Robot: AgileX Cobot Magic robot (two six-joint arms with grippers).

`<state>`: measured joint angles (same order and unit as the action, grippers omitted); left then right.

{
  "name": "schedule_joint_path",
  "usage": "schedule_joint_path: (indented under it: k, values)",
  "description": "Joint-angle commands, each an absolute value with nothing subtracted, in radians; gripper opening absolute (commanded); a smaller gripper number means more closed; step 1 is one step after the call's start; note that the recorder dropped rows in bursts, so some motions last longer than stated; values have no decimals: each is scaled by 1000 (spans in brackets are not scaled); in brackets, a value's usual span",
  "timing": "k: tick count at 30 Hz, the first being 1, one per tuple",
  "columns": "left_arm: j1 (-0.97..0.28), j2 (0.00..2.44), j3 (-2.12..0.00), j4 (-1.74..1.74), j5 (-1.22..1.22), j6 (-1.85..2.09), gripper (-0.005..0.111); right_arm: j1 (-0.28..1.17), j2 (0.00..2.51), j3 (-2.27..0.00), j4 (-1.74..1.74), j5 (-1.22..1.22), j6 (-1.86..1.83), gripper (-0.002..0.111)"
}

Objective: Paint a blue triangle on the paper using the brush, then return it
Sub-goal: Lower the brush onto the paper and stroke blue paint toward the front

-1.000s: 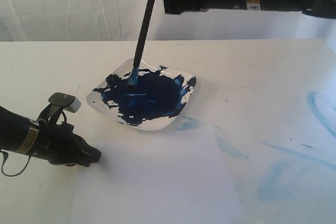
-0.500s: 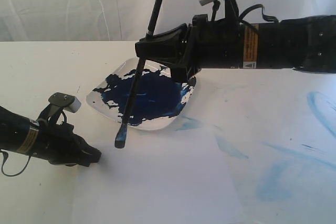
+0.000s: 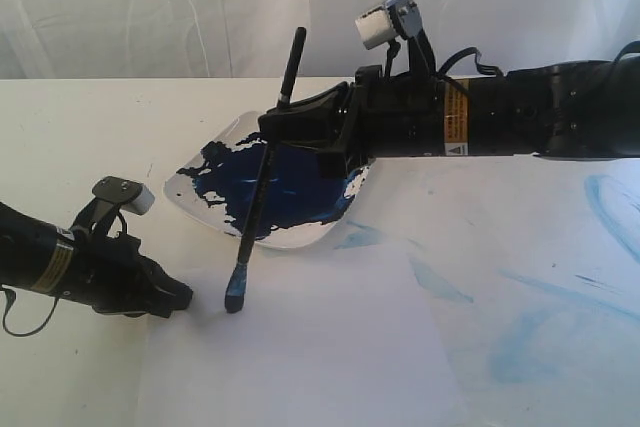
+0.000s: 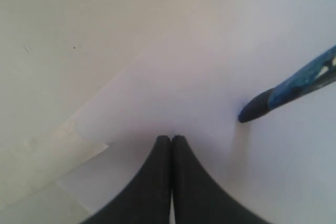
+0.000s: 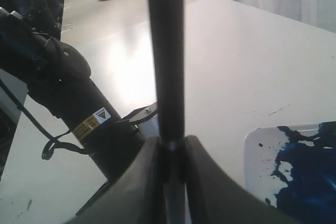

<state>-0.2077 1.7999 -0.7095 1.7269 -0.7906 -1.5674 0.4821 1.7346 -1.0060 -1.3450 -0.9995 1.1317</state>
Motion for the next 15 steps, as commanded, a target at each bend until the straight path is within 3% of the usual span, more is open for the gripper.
schedule_joint_path:
  k: [1,15]
  values:
    - [-212,1810,-705,1744,-778,-1567,0,482,1735,-1004,-1334,-988,1120,0]
    - [-212,1810,-705,1744,-778,-1567,0,478,1735,-1004,-1334,-941,1127,0]
